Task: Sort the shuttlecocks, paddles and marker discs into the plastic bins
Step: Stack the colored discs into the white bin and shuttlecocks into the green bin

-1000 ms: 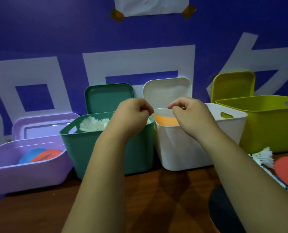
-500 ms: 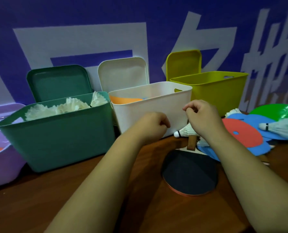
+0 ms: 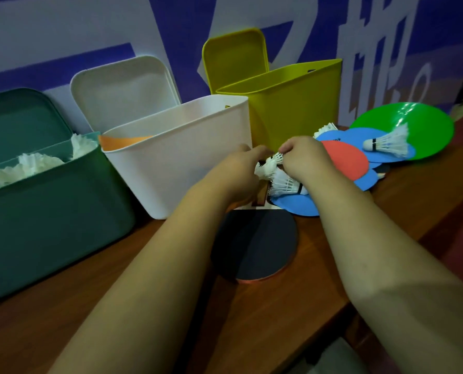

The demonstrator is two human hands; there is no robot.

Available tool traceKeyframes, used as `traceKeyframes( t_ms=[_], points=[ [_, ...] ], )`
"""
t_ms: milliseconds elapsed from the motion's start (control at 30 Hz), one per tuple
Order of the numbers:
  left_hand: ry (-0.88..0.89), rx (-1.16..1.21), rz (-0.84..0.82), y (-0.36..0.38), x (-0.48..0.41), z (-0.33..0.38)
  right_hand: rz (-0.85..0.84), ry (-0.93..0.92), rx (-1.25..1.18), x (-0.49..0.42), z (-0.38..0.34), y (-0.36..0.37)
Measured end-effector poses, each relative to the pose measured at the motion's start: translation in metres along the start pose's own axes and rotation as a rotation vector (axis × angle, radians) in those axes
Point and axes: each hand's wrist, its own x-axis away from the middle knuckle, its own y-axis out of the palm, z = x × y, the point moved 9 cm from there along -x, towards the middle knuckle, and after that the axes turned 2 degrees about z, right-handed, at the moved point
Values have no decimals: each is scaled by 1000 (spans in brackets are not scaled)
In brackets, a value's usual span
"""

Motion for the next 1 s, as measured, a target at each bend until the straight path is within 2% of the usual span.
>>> traceKeyframes(
  t_ms=[200,400,533,767,1000],
  points=[
    [-31,-211,75,9,-8,-12,-111,-25,159,0,-1,13],
    [-56,-234,126,5,-5,-28,-210,-12,251,5,3,22],
    [-39,-215,89,15,-5,-29,-249,-26,299,8,1,30],
    [-15,-305,187,10,-2,-25,-177,-57,309,5,-5,34],
    [-47,-309,200,-2,2,-27,25,-94,53,2,-9,16]
  ],
)
